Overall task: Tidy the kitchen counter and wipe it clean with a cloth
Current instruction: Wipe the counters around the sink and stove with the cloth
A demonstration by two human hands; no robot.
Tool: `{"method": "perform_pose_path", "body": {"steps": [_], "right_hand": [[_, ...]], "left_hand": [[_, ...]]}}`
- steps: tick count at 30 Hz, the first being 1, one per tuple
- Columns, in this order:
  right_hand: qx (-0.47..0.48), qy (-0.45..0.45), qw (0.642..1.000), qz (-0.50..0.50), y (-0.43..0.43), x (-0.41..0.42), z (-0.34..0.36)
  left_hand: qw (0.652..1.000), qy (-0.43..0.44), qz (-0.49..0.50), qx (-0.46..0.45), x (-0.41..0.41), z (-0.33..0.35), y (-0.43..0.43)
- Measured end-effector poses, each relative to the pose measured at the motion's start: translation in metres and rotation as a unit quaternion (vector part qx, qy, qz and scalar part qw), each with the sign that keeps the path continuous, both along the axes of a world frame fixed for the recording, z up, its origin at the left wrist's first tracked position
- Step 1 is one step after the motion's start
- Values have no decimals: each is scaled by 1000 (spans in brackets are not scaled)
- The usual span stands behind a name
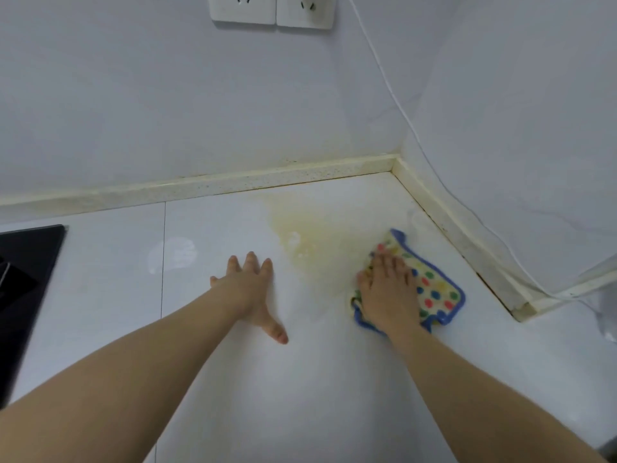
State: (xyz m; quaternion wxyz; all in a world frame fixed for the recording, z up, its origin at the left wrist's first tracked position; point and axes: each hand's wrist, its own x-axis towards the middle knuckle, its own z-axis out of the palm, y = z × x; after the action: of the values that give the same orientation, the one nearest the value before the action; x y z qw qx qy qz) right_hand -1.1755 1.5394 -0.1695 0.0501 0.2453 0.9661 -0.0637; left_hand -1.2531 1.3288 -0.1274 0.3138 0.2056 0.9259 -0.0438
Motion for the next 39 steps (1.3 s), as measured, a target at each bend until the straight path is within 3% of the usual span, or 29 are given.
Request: {"method": "perform_pose_path", "body": {"steps": [2,4,7,10,12,14,18,25,30,32,36,39], "right_hand": [[16,-17,993,112,-7,14,-2],[19,-24,992,120,8,22,1],[55,-23,998,6,46,11,5],[-8,-18,992,-124,63,-16,8],[-31,-9,989,-146,59,-33,5],[-30,7,996,-89,42,-37,2],[35,-31,991,121,19,-15,-5],[1,-4,997,-83,60,-47,-2],[44,-32,992,117,21,-31,-4],[26,-37,994,104,36,-39,-2],[4,1,999,-43,57,-68,-1],[5,-23,999,40,30,-69,-3]], "left_hand": [[1000,-1,5,-1,0,2,1],[1000,1,7,3,0,2,1],[1000,4,12,10,-1,0,0],[1000,10,14,16,-4,-2,-1],[1000,11,13,10,-9,-3,1],[1000,10,13,-7,-15,-4,7],[999,2,34,-20,-26,-5,17],[999,25,27,-6,-28,-7,7],[1000,24,10,0,-37,-9,0],[1000,24,8,-4,-37,-9,1],[999,39,3,-7,-35,-12,0],[999,35,-4,-31,-37,-11,1]]}}
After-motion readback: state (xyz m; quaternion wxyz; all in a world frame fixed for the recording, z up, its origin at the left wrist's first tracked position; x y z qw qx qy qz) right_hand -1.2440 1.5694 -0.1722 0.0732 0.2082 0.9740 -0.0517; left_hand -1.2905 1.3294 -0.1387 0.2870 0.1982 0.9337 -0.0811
